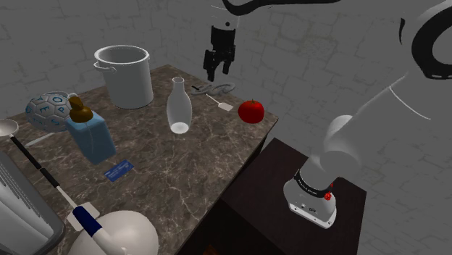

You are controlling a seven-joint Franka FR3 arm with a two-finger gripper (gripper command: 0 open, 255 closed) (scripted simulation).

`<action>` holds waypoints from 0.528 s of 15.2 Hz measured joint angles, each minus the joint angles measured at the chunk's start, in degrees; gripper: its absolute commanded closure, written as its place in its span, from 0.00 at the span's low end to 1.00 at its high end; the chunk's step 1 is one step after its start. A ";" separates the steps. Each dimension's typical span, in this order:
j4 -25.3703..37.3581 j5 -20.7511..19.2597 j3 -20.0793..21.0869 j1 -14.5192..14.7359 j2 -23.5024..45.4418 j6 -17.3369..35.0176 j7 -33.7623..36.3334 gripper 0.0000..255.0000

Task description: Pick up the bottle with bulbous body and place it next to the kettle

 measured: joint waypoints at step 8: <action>14.95 -1.98 2.99 2.04 17.28 2.17 2.78 0.00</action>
